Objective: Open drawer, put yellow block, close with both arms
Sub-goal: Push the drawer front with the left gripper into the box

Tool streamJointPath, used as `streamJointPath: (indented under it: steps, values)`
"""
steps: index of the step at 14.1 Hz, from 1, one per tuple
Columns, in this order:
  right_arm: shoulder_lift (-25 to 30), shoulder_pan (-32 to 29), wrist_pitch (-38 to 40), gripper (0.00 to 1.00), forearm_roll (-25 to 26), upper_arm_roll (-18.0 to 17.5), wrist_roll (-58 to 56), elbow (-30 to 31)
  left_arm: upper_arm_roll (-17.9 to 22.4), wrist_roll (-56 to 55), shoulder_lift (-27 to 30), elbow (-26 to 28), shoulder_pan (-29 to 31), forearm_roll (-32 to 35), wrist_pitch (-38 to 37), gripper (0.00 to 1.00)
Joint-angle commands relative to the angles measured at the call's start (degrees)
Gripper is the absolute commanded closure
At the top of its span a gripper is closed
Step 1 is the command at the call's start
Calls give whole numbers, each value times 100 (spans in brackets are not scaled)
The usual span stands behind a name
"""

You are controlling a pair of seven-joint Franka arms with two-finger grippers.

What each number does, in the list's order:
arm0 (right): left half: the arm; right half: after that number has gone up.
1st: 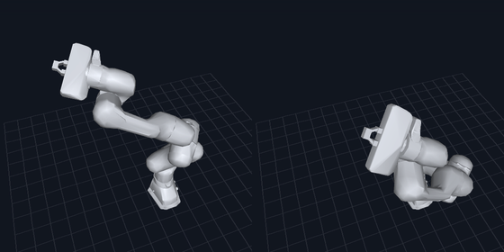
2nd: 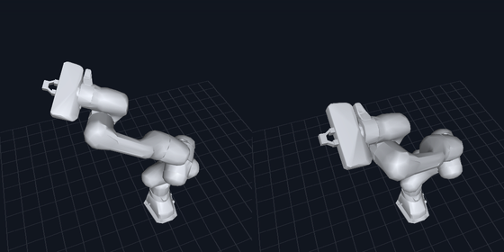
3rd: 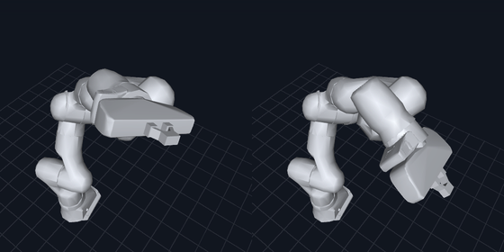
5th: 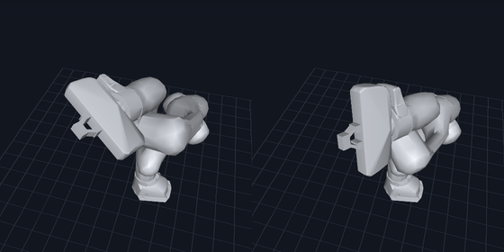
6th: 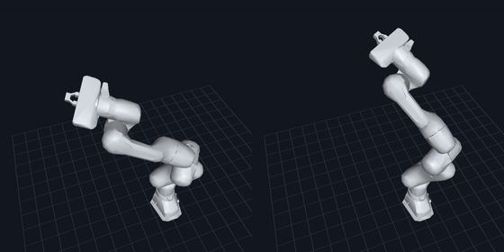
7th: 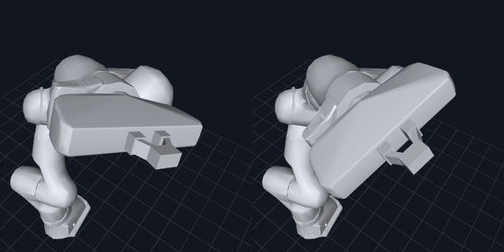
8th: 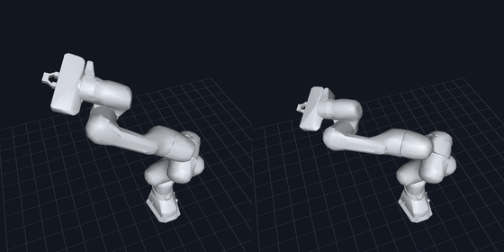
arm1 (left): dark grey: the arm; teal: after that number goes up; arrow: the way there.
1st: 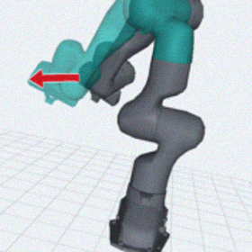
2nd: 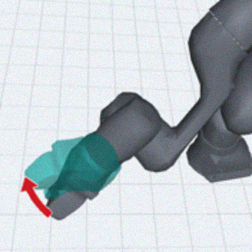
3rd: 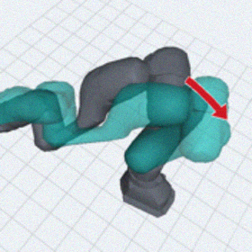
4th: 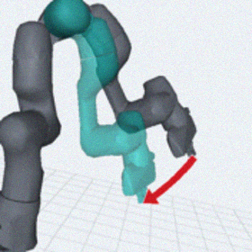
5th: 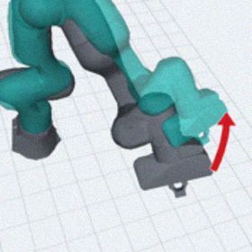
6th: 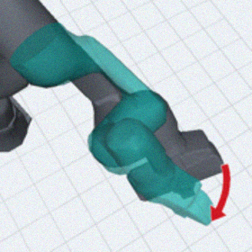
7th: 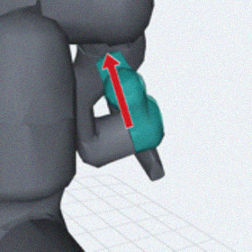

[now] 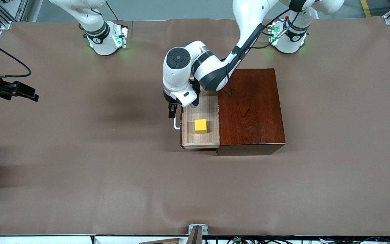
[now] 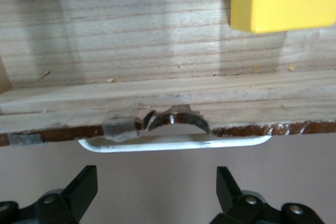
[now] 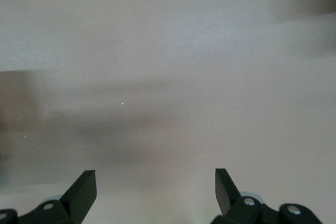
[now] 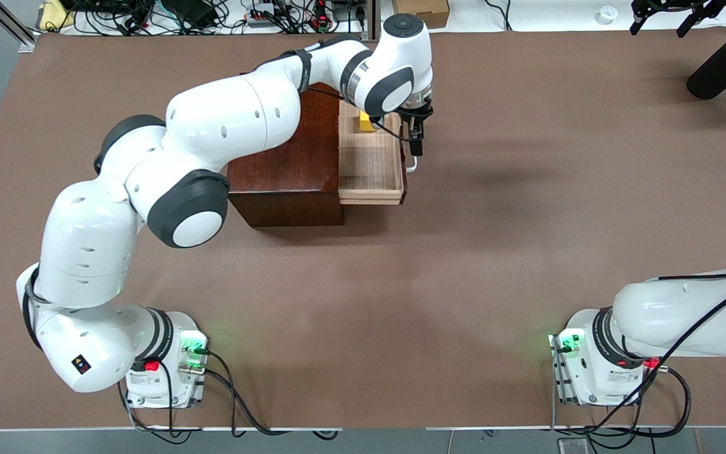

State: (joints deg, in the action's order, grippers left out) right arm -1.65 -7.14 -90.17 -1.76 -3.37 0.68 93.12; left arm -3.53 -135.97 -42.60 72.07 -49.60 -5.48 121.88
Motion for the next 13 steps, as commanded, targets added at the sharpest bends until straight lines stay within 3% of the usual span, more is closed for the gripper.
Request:
streamJointPath:
  steps: [1,13]
  values:
    - [95,-104,-9,0,62,-103,73,-5,19,185,-82,-123,21,-128,-339,0]
    - [86,-69,-18,0,53,-103,73,-22,431,89,137,-114,83,241,-1219,0]
